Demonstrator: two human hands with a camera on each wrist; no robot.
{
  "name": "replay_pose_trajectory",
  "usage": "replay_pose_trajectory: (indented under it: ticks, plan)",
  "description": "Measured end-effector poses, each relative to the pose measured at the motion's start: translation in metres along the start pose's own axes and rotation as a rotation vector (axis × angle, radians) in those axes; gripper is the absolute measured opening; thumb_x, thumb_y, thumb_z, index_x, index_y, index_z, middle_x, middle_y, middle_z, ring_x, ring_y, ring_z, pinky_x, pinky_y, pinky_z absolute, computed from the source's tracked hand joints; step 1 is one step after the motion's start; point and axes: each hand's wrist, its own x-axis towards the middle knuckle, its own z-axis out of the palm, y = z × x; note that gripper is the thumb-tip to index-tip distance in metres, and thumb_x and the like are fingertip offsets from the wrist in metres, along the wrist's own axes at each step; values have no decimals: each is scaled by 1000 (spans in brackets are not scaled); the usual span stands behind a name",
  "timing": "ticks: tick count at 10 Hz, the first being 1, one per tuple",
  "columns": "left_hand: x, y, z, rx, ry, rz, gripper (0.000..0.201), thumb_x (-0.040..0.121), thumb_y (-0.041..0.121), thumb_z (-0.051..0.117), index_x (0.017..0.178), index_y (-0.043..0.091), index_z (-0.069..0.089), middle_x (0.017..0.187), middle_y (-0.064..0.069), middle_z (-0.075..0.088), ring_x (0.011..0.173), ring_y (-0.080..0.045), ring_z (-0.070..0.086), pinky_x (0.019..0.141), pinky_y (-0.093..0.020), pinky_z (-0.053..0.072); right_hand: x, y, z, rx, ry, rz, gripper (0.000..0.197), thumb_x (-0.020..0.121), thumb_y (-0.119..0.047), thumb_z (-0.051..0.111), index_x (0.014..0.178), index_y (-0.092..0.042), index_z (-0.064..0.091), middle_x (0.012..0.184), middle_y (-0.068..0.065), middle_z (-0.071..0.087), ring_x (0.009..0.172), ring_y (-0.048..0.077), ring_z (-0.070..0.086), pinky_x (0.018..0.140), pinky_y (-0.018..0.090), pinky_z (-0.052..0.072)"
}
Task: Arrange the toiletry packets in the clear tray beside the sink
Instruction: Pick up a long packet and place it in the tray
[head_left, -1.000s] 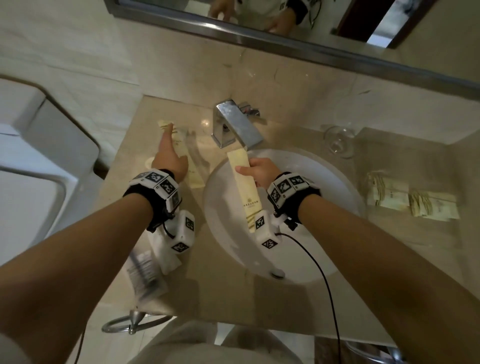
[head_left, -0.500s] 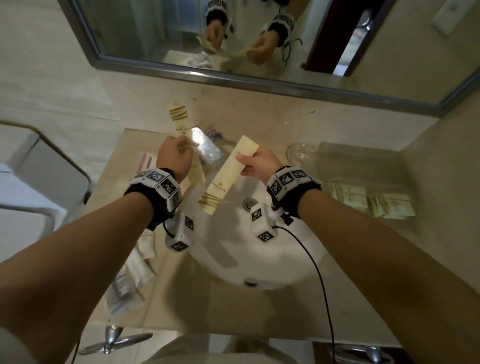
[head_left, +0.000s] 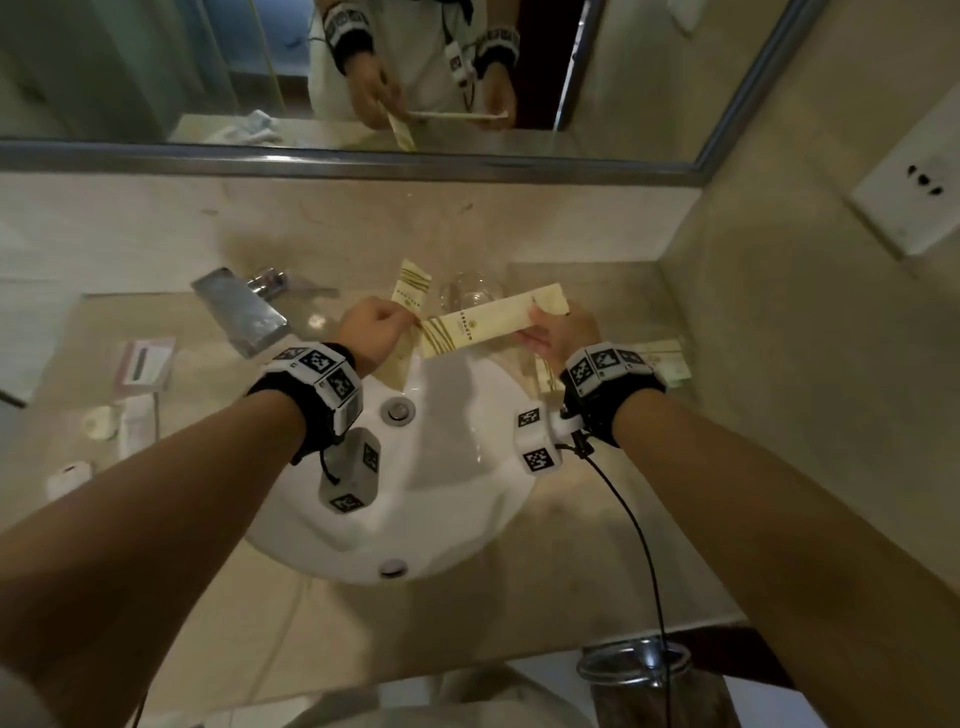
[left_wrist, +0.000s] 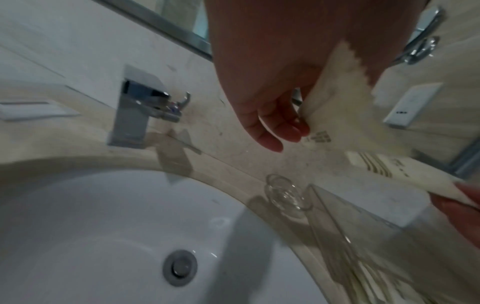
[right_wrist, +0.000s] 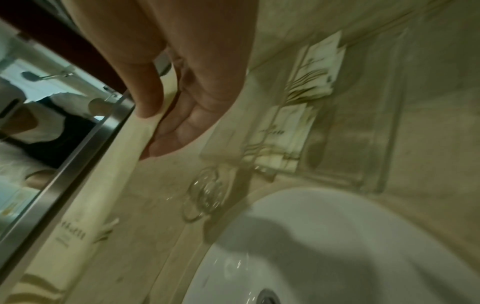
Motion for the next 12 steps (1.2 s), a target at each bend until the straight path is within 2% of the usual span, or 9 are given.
replay_pose_trajectory:
  ticks: [2, 3, 4, 6, 7, 8, 9, 10, 12]
  plan:
    - [11, 29, 64, 92, -63, 28, 22, 87, 26, 60, 94, 6, 68, 102, -13, 65, 82, -22, 55, 70, -28, 43, 11, 5, -65, 87, 130, 41, 30, 93, 1, 50, 123, 5, 48, 107, 21, 62, 81, 28, 68, 80, 34, 54]
    - [16, 40, 92, 90, -69, 45, 16, 87, 16, 58, 94, 6, 68, 114, -17, 63, 91, -26, 57, 73, -28, 44, 21, 7, -100, 25, 241, 83, 7, 93, -5, 54, 99, -5, 51, 67, 9, 65, 36, 9, 61, 45, 20, 55]
    - [18, 44, 112, 130, -52, 78, 17, 86, 7, 56, 98, 5, 68, 124, -16, 55, 111, -32, 54, 83, -29, 43, 34, 16, -142, -160, 398, 189, 19, 93, -9, 55, 110, -8, 48, 61, 11, 59, 38, 12, 60, 44, 23, 53]
    - [27, 43, 133, 149, -34, 93, 19, 86, 6, 56, 102, 6, 66, 124, -20, 48, 114, -35, 50, 95, -33, 40, 64, 69, -204, -1083, 318, 328, 45, 93, -43, 42, 113, -4, 54, 110, 16, 59, 99, 34, 60, 87, 48, 52]
    - [29, 40, 137, 157, -26, 100, 22, 86, 5, 55, 105, 5, 66, 123, -21, 48, 115, -35, 49, 98, -33, 38, 56, 59, -193, -1034, 241, 302, 37, 93, -39, 44, 80, -5, 52, 116, 18, 61, 92, 31, 61, 86, 44, 53]
    - [31, 34, 139, 150, -7, 89, 24, 85, 5, 55, 106, 5, 66, 123, -23, 48, 116, -36, 49, 98, -31, 37, 45, 47, -179, -499, 199, 346, 23, 95, -9, 47, 116, -2, 48, 142, 11, 41, 119, 29, 53, 97, 35, 50]
    - [31, 28, 139, 144, 4, 62, 23, 85, 6, 55, 106, 7, 66, 124, -20, 48, 116, -34, 49, 96, -30, 37, 50, 53, -175, -417, 201, 342, 48, 98, -9, 41, 144, -7, 27, 148, 7, 35, 125, 27, 50, 96, 31, 51]
    - [32, 24, 137, 137, 2, 46, 23, 85, 6, 54, 105, 8, 66, 126, -17, 49, 116, -32, 50, 92, -26, 37, 56, 64, -176, -711, 249, 287, 44, 98, -29, 41, 135, -4, 42, 141, 14, 46, 120, 29, 53, 96, 34, 50]
    - [31, 20, 137, 59, 0, 29, 20, 82, 8, 59, 100, 14, 64, 124, -11, 53, 109, -31, 55, 90, -32, 45, 34, 53, -161, -901, 188, 363, 52, 101, -29, 36, 148, -12, 22, 157, 7, 20, 140, 25, 32, 109, 31, 36]
